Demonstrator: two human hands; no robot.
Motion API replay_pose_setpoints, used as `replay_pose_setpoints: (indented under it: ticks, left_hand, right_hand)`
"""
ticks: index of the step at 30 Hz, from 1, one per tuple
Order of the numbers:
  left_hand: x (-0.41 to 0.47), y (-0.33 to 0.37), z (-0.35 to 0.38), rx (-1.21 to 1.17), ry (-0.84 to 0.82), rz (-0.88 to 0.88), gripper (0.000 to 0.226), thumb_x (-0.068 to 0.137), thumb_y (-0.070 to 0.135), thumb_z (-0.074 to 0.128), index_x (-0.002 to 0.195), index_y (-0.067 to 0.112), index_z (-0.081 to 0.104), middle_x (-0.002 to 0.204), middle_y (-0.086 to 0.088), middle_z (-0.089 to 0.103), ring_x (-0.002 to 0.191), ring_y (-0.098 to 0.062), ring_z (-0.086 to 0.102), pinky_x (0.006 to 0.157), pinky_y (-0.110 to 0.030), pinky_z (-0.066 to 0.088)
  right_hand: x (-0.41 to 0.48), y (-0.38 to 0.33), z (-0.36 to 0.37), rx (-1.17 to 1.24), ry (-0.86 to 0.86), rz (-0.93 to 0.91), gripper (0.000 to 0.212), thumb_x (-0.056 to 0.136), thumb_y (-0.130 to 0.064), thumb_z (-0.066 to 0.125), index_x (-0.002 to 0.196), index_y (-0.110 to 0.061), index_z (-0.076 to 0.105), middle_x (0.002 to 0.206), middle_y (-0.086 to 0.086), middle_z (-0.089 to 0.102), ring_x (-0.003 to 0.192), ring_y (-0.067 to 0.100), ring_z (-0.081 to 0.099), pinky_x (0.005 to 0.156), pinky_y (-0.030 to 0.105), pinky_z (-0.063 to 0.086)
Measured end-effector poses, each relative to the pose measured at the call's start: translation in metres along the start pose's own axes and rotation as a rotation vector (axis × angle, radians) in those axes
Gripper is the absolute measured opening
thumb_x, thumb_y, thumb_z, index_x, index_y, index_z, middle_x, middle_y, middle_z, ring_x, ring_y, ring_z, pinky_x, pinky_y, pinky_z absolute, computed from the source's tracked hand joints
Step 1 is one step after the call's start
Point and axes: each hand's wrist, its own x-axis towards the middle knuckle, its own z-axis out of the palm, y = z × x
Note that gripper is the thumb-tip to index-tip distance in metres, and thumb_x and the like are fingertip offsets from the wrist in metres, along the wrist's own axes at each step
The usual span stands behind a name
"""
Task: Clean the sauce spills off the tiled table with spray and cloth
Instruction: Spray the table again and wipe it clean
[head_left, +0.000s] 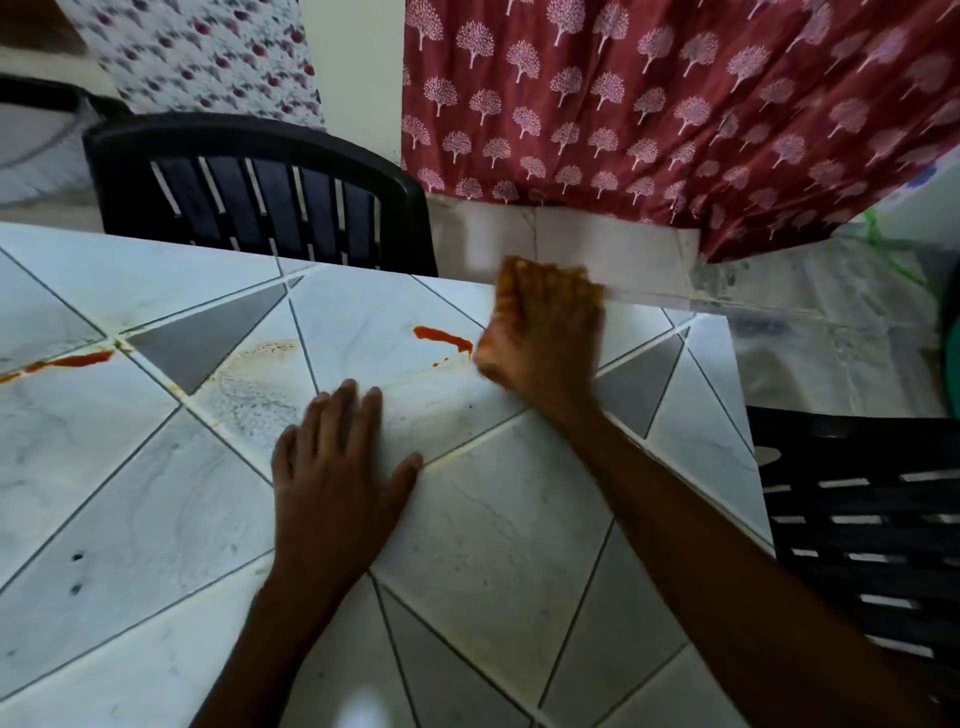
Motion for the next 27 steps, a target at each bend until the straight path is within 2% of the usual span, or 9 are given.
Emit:
replay_pose_setpoints:
  ticks: [3,7,9,11,14,16,19,23,27]
  left_hand:
    - [0.008,-0.020,-0.013,-0.015,0.014,-0.119,0.076,0.083,0.067,0.037,0.146,0.025,0.038,0.155,-0.006,0.033,0.145,-0.031,0.027,0.112,-0.055,0.026]
    - [0.009,-0.040,-0.024,0.003,-0.008,-0.118,0.073,0.084,0.066,0.039,0.146,0.027,0.037,0.154,-0.006,0.032,0.142,-0.033,0.029,0.108,-0.057,0.032]
    - [0.006,-0.039,-0.022,0.005,-0.008,-0.095,0.073,0.086,0.064,0.039,0.147,0.025,0.037,0.156,-0.008,0.031,0.143,-0.034,0.028,0.109,-0.057,0.031]
    - [0.001,-0.034,-0.019,-0.001,-0.002,-0.065,0.072,0.088,0.063,0.037,0.149,0.025,0.037,0.157,-0.011,0.030,0.145,-0.034,0.026,0.112,-0.056,0.028]
    - [-0.003,-0.038,-0.014,-0.018,-0.009,-0.020,0.069,0.090,0.064,0.035,0.151,0.031,0.035,0.160,-0.008,0.026,0.148,-0.032,0.020,0.116,-0.053,0.023]
    - [-0.003,-0.045,-0.013,-0.029,-0.005,-0.011,0.068,0.091,0.064,0.036,0.150,0.032,0.035,0.160,-0.006,0.025,0.148,-0.030,0.020,0.116,-0.052,0.024]
    - [-0.007,-0.056,-0.015,-0.027,0.006,-0.041,0.066,0.091,0.062,0.037,0.149,0.030,0.037,0.159,-0.003,0.028,0.147,-0.028,0.024,0.115,-0.051,0.027]
    - [-0.013,-0.066,-0.019,-0.033,0.002,-0.075,0.067,0.092,0.062,0.035,0.151,0.030,0.033,0.161,-0.001,0.025,0.148,-0.027,0.022,0.117,-0.051,0.025]
    - [-0.020,-0.067,-0.020,-0.032,0.001,-0.077,0.068,0.092,0.061,0.034,0.152,0.028,0.033,0.161,-0.002,0.026,0.148,-0.029,0.022,0.117,-0.051,0.024]
  right_hand:
    - [-0.037,-0.053,-0.001,0.072,0.022,-0.211,0.075,0.092,-0.061,0.041,0.159,-0.031,0.024,0.167,0.004,0.021,0.153,0.037,0.014,0.123,0.061,0.012]
    - [-0.131,-0.013,-0.013,0.131,-0.045,-0.526,0.073,0.094,-0.055,0.047,0.159,-0.032,0.023,0.169,-0.001,0.012,0.156,0.029,0.002,0.122,0.056,0.015]
    - [-0.146,0.026,-0.015,0.128,-0.073,-0.459,0.077,0.092,-0.058,0.047,0.160,-0.036,0.018,0.169,-0.003,0.010,0.156,0.028,0.001,0.121,0.057,0.019]
    - [-0.123,0.044,-0.012,0.092,-0.060,-0.231,0.078,0.091,-0.062,0.041,0.160,-0.036,0.017,0.169,-0.002,0.012,0.156,0.030,0.004,0.122,0.058,0.018]
    - [-0.048,0.008,-0.006,0.053,-0.001,0.018,0.080,0.089,-0.065,0.029,0.160,-0.031,0.018,0.167,0.005,0.020,0.153,0.038,0.012,0.122,0.060,0.014]
    - [-0.022,-0.039,-0.001,0.072,0.012,-0.029,0.080,0.088,-0.064,0.030,0.160,-0.029,0.021,0.165,0.008,0.026,0.151,0.041,0.017,0.120,0.062,0.017]
    - [-0.062,-0.084,0.002,0.114,0.002,-0.326,0.075,0.091,-0.062,0.040,0.159,-0.032,0.025,0.167,0.003,0.021,0.154,0.037,0.013,0.121,0.060,0.016]
    - [-0.151,-0.038,-0.010,0.154,-0.085,-0.618,0.079,0.089,-0.059,0.053,0.158,-0.033,0.026,0.169,-0.002,0.013,0.156,0.029,0.002,0.122,0.057,0.016]
    - [-0.127,0.015,-0.008,0.063,-0.087,-0.342,0.081,0.089,-0.065,0.039,0.160,-0.032,0.019,0.169,0.003,0.013,0.156,0.033,0.007,0.121,0.063,0.015]
